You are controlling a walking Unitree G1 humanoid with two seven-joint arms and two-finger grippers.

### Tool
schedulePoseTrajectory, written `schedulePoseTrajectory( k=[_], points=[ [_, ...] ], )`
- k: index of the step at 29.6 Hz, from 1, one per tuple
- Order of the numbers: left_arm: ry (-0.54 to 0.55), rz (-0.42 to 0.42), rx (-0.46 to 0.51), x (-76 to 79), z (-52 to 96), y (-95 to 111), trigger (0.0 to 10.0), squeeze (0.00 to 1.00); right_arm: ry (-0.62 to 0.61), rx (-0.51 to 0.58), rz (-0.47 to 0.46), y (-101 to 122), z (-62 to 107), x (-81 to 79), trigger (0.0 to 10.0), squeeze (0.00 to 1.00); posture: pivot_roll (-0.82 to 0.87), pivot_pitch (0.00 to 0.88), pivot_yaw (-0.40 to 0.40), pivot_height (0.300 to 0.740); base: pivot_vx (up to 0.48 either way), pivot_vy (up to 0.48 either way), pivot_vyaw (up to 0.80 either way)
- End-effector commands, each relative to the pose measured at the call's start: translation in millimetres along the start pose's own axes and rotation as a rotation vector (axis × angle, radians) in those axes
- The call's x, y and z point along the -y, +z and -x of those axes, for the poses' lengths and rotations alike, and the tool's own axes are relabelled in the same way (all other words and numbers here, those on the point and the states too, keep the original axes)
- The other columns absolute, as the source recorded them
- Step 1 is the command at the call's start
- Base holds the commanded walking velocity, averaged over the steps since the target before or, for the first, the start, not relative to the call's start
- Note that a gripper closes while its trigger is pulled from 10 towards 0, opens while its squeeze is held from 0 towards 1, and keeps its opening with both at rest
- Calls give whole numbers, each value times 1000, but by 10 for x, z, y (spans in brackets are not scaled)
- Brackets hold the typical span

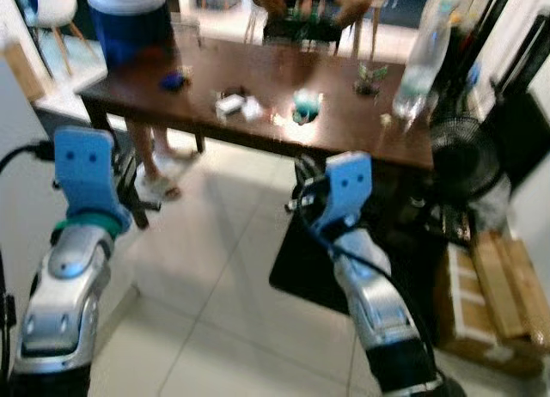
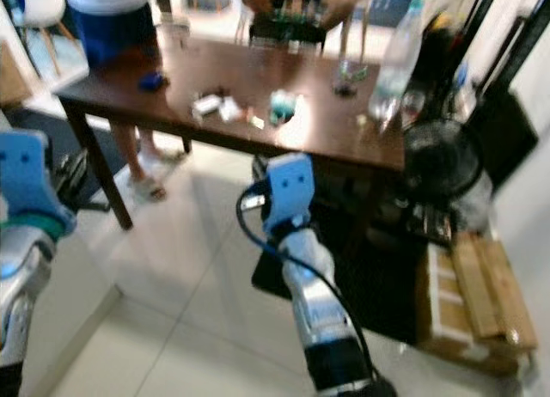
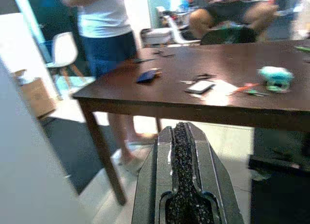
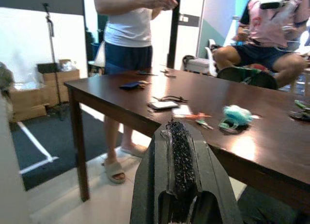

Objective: Hang keys on a hook

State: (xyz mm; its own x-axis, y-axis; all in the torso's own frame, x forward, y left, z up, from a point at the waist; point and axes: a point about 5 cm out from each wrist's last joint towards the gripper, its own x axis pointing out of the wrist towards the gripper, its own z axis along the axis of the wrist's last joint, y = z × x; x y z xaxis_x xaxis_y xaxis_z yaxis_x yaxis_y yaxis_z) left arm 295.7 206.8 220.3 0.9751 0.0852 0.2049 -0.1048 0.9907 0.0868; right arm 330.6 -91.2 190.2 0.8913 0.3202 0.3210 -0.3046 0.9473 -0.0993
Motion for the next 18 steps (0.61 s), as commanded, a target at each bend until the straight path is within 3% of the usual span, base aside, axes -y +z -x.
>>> schedulePoseTrajectory(
  k=[1, 18],
  points=[
    [-5, -4, -3, 19, 7, -16, 10000, 0, -13, -5, -9, -21, 19, 37, 10000, 0, -23, 0, 62, 740, 349, 0, 0],
    [-10, -6, -4, 27, 0, -18, 10000, 0, -20, -15, -13, -43, 28, 50, 10000, 0, -24, 0, 64, 740, 355, 0, 0]
  ],
)
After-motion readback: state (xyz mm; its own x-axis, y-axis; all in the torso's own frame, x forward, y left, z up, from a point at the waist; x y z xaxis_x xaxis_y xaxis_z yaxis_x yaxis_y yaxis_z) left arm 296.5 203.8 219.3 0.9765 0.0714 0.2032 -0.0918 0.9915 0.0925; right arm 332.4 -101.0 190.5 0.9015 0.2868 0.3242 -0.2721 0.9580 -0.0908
